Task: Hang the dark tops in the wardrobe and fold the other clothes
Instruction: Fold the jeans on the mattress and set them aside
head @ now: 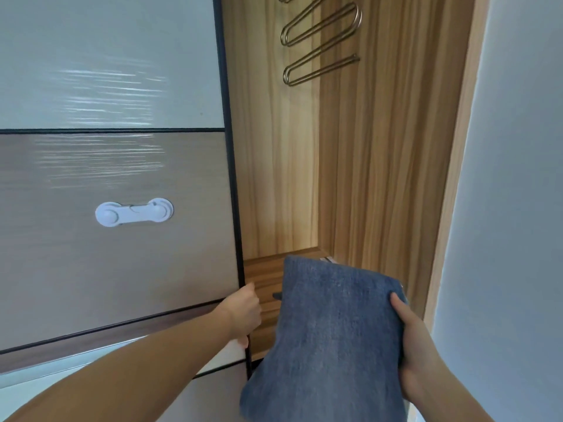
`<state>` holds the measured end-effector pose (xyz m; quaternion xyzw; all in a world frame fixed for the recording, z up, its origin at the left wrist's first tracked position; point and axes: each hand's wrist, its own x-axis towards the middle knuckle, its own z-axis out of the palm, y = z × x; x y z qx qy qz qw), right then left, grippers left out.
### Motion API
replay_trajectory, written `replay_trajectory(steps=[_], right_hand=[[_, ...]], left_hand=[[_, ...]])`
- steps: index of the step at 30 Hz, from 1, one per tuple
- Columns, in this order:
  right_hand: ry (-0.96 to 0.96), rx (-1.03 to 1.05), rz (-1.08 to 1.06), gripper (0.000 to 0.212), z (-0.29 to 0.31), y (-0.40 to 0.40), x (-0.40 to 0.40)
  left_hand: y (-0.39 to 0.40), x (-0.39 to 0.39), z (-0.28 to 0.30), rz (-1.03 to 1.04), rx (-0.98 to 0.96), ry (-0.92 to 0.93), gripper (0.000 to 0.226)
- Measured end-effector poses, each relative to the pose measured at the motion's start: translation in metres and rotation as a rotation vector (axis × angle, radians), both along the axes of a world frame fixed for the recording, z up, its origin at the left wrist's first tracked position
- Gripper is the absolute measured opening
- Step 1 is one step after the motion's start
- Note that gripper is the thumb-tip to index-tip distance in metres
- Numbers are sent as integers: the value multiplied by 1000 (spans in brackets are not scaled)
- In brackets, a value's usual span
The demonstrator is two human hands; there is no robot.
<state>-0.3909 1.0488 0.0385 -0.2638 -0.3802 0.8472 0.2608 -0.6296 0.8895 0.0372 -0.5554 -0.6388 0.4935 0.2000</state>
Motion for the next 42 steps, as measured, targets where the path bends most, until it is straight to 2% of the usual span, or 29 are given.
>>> replay_trajectory(steps=[5,10,20,22,23,25,28,30,33,35,38,39,42], right_hand=[[38,12,-1,34,9,-25,-5],[46,3,19,46,11,-60,-15],[23,27,45,45,8,-120,-23],[17,42,51,43,8,-123,-23],[16,50,61,42,7,-123,-22],[27,84,79,38,8,-122,-20],[28,101,80,33,11,-121,-23],[33,97,70,37,15,-122,-31],[49,84,99,44,17,-121,-47],[61,79,119,43,19,-115,-56],[43,59,134,41,14,-100,-72],[33,59,131,40,9,-93,-78],[-12,74,146,38,-9,-62,-98]], left_hand=[[-19,-6,-1,-39,-9,29,57],[-48,-12,2,-78,-31,48,56],[-106,-19,12,-72,-33,25,55],[-117,-18,17,-13,-19,1,50],[-120,-16,22,43,41,-65,44],[-122,-11,41,113,322,-354,33],[-123,-2,73,164,833,-918,39],[-118,6,74,266,1096,-1399,43],[-110,16,59,458,1269,-1934,104],[-104,16,47,545,1280,-2167,119],[-90,8,27,678,1352,-2393,123],[-82,4,18,723,1377,-2437,115],[-51,-5,-12,843,1394,-2513,68]])
